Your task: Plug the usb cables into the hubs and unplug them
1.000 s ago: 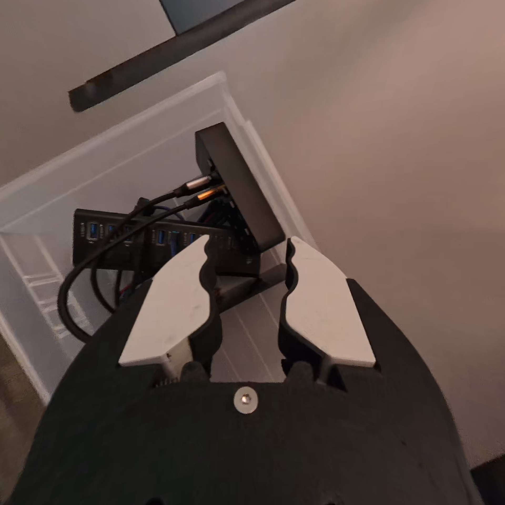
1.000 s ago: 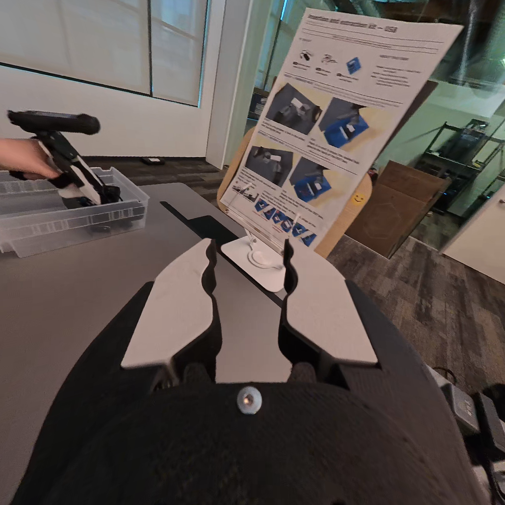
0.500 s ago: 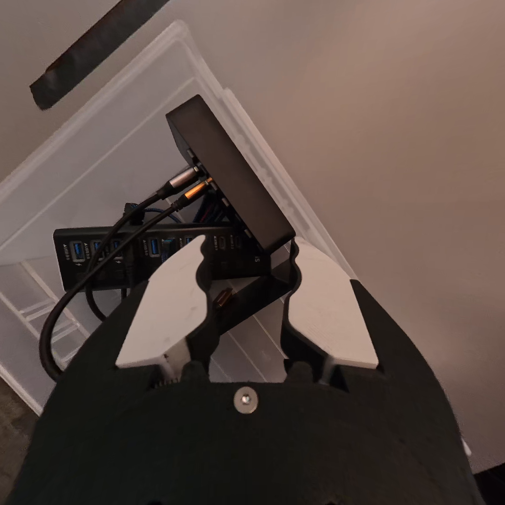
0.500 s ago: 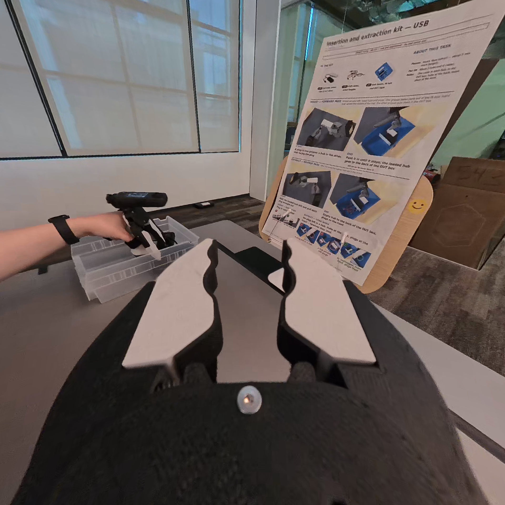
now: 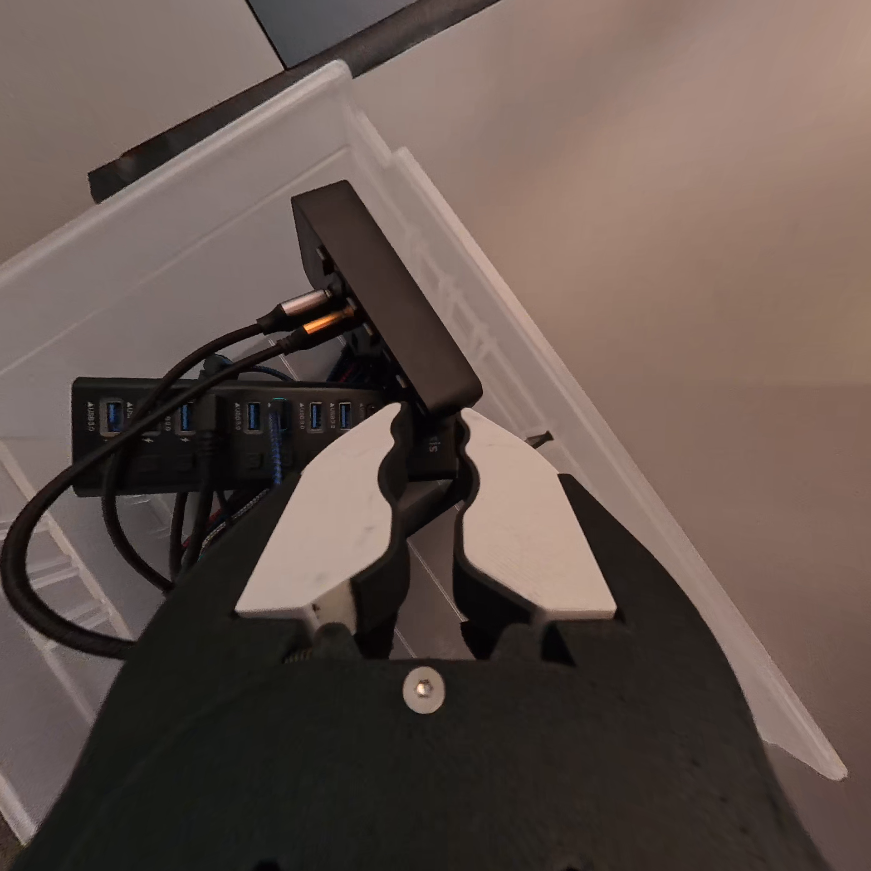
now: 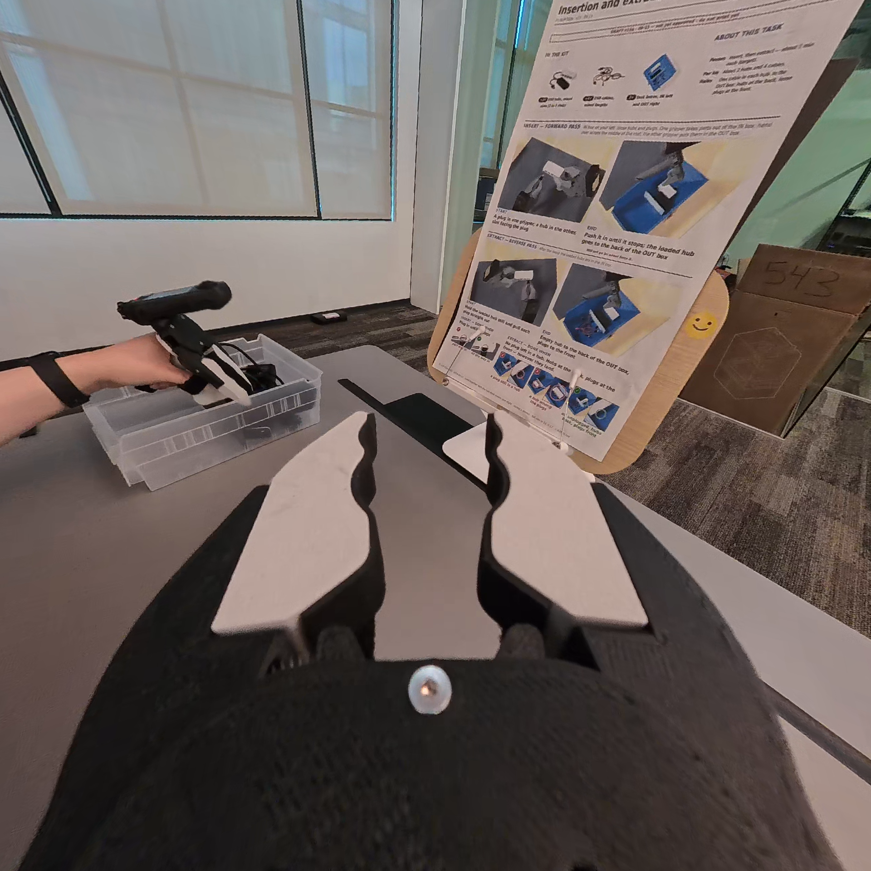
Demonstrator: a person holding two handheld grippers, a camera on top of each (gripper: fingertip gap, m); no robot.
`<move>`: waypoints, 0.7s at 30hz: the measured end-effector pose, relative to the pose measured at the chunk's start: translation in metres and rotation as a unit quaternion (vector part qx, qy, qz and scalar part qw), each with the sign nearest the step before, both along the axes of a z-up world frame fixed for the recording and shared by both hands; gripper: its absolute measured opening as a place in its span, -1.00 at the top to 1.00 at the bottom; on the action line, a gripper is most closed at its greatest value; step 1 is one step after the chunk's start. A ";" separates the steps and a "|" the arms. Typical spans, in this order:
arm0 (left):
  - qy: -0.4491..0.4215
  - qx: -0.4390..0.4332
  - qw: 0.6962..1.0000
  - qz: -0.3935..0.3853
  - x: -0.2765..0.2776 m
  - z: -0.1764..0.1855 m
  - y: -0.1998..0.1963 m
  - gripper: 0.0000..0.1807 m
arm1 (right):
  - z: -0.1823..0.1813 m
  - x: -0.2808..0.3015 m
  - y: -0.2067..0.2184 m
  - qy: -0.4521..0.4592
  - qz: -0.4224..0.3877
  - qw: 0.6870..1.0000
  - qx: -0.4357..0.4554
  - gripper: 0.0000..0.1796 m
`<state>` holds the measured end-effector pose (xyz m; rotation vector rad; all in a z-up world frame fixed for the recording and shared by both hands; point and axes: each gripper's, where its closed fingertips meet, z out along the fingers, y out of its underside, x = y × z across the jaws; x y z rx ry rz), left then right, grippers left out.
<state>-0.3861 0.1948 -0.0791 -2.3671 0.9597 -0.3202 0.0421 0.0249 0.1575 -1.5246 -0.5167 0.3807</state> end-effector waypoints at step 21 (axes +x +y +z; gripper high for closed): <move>0.072 -0.015 0.996 -0.039 0.011 -0.015 0.012 0.45 | -0.012 0.005 0.002 -0.025 -0.003 0.999 -0.021 0.51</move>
